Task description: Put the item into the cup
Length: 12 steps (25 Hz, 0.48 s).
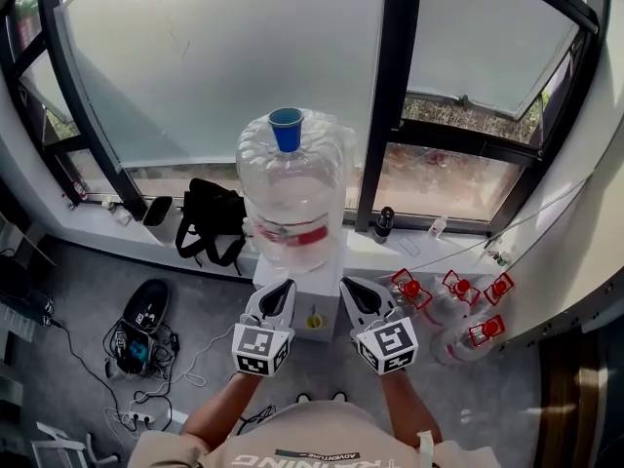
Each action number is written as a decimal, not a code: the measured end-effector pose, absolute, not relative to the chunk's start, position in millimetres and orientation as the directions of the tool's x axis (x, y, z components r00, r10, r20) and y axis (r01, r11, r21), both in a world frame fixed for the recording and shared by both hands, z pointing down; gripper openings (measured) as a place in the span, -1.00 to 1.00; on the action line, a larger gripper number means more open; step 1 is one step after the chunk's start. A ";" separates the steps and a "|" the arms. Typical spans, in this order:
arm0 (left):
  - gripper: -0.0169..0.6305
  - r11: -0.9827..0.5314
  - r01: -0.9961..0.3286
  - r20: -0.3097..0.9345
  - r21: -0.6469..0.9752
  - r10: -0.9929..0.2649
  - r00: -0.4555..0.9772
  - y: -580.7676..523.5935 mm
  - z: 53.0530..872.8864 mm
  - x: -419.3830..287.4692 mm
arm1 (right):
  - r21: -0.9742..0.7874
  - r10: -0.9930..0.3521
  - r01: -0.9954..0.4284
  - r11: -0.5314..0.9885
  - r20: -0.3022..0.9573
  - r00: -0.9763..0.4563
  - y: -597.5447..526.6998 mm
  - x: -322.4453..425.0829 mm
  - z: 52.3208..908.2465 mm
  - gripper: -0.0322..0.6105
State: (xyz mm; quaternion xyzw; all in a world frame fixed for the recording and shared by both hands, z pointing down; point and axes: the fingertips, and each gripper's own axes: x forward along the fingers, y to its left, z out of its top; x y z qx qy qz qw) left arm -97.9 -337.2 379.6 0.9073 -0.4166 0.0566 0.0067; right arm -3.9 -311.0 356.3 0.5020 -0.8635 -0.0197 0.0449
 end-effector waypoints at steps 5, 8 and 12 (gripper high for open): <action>-0.92 -0.672 -0.737 0.105 -0.075 -0.740 0.664 -328.2 375.6 -92.0 | 0.070 -0.874 -0.872 0.485 0.067 -0.481 -308.9 -2.2 361.9 -0.86; -0.92 -0.677 -0.734 0.114 -0.057 -0.734 0.669 -325.0 379.8 -93.4 | 0.064 -0.876 -0.875 0.480 0.076 -0.476 -304.6 -3.5 367.8 -0.86; -0.92 -0.680 -0.732 0.130 -0.041 -0.730 0.671 -323.9 385.7 -95.7 | 0.051 -0.876 -0.876 0.480 0.081 -0.475 -300.8 -6.0 373.1 -0.86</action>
